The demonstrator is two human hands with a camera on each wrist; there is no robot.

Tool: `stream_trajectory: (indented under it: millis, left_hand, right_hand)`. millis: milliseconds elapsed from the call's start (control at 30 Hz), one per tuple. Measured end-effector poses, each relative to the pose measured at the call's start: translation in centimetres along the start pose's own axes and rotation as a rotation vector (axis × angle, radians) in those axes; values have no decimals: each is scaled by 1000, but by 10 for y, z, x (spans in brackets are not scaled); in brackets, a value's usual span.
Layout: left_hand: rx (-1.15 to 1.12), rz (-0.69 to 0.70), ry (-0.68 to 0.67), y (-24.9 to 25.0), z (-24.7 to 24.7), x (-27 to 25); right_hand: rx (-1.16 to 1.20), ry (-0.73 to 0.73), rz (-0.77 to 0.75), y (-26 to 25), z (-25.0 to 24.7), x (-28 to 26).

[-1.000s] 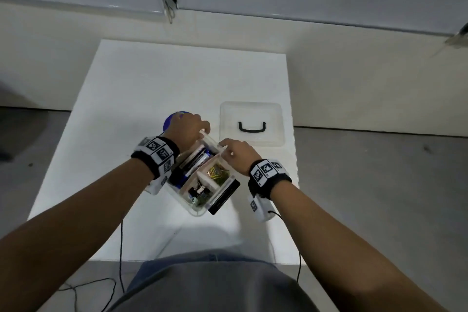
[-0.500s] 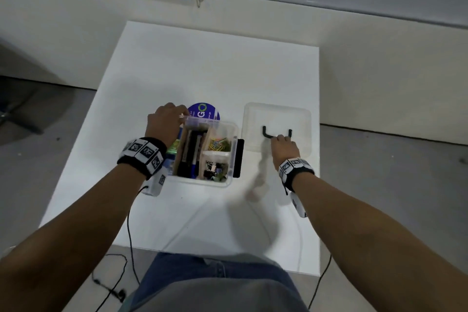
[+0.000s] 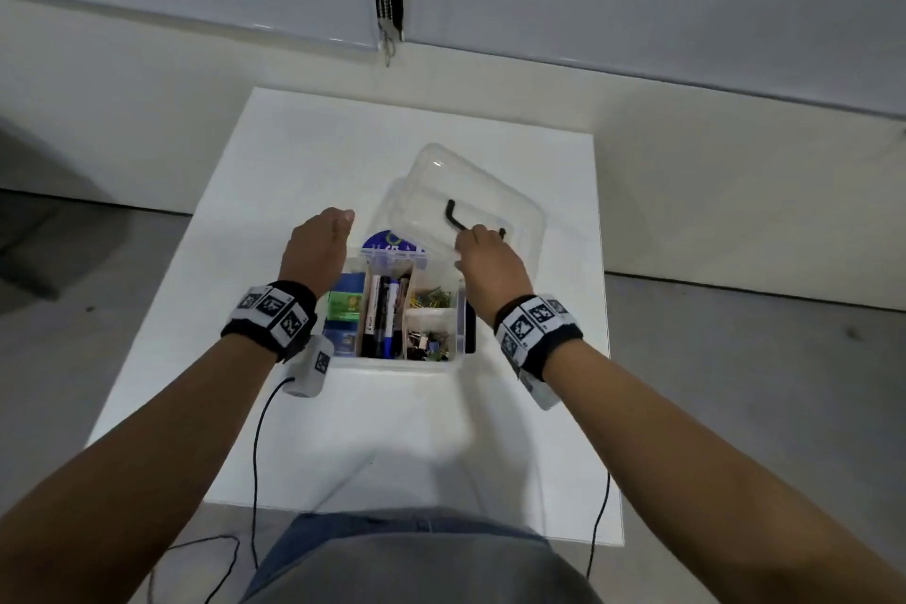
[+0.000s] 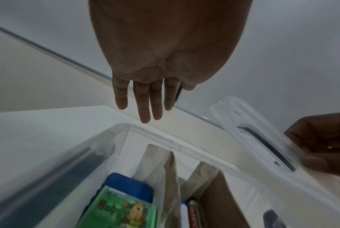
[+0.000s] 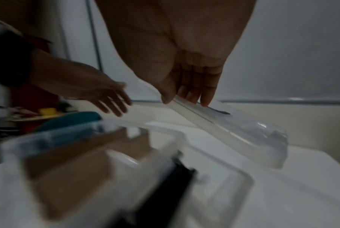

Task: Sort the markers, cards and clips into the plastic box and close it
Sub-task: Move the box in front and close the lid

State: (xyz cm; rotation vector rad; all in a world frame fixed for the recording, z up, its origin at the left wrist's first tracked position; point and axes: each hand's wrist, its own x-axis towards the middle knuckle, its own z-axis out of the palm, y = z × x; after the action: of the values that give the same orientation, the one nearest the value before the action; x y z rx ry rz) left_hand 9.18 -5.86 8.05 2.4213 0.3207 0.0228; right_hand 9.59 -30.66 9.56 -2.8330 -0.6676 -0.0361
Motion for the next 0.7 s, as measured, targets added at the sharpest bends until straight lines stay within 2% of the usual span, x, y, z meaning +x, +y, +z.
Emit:
stream_trajectory:
  millis: [100, 200, 333, 500, 567, 600, 700]
  left_hand:
    - [-102, -80, 63, -11, -22, -7]
    - [-39, -104, 5, -33, -26, -21]
    - [42, -151, -134, -51, -9, -44]
    - [67, -161, -100, -56, -3, -60]
    - [42, -202, -124, -60, -3, -61]
    - [24, -220, -149, -62, -4, -62]
    - [-47, -281, -202, -63, -6, -58]
  right_hand:
    - [-50, 16, -159, -64, -1, -19]
    - [-116, -27, -220, -107, 16, -47]
    - [-177, -161, -226, -125, 39, -68]
    - [-79, -259, -247, -122, 39, -66]
    - [84, -295, -189, -116, 33, -59]
    - [166, -268, -123, -112, 30, -56]
    - [317, 6, 228, -82, 32, -48]
